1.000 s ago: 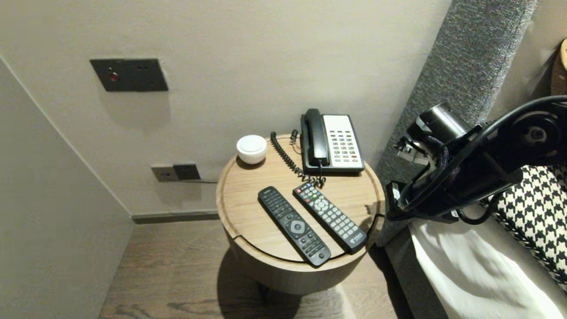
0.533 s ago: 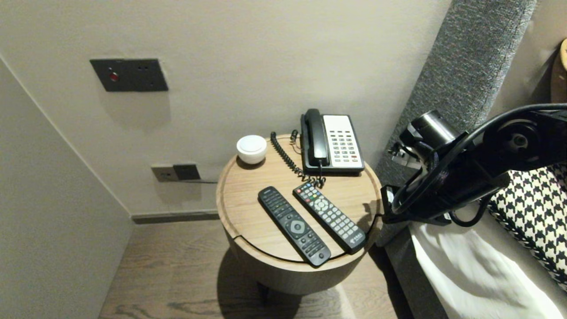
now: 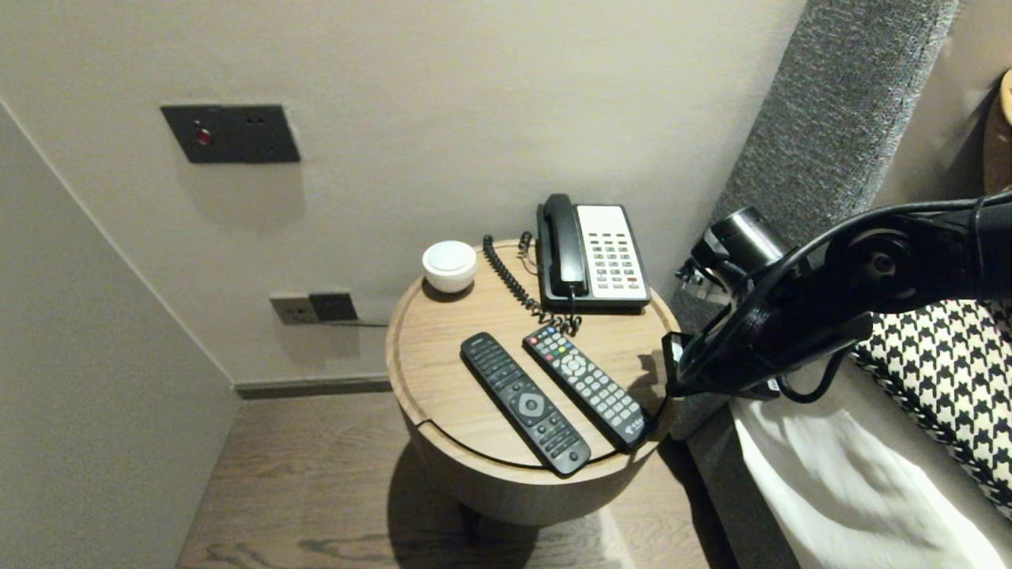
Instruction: Open the nightstand drawer
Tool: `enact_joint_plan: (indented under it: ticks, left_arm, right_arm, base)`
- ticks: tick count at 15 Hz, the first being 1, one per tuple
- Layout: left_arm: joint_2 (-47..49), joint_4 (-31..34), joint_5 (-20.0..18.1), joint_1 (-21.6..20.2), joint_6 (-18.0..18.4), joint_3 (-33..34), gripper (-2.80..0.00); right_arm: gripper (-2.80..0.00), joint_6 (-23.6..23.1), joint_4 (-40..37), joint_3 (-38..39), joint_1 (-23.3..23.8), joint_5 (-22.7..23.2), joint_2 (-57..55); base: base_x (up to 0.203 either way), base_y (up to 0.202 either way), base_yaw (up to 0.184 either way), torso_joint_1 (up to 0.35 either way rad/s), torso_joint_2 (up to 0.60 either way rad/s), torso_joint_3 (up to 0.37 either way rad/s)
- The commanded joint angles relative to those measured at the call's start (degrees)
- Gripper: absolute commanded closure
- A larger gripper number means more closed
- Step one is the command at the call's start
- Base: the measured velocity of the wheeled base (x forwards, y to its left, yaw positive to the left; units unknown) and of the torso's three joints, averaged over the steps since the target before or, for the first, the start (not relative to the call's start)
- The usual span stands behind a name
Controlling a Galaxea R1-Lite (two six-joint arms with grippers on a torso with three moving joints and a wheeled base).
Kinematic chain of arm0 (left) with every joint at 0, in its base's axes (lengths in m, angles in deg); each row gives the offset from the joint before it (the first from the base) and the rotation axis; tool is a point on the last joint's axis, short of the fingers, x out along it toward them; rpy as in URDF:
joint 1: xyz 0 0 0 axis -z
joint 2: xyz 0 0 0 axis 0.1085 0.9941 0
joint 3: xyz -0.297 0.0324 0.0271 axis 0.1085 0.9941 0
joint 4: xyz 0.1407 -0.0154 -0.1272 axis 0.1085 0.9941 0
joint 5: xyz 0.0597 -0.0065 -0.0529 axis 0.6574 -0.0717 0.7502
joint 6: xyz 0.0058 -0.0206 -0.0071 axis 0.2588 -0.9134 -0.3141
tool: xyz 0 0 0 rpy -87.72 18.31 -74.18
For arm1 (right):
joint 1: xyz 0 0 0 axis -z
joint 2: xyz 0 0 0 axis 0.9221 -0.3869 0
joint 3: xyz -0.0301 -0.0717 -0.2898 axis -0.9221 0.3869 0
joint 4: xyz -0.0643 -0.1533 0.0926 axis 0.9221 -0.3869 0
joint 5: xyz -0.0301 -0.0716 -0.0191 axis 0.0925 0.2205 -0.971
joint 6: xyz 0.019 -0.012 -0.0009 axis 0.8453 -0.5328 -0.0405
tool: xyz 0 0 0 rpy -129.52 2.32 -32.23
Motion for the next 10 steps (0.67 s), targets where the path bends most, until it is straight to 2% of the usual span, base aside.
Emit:
enact_joint_plan:
  ticks: [1, 10]
  left_arm:
    - [0.0, 0.0, 0.0, 0.0, 0.0, 0.0, 0.0]
    - [0.0, 0.0, 0.0, 0.0, 0.0, 0.0, 0.0]
  right_arm:
    - [0.0, 0.1, -0.1, -0.1, -0.3, 0.1, -0.8]
    - [0.0, 0.3, -0.1, 3.5, -0.5, 0.3, -0.1]
  base:
    - [0.0, 0.0, 0.0, 0.0, 0.0, 0.0]
    - [0.0, 0.0, 0.0, 0.0, 0.0, 0.0]
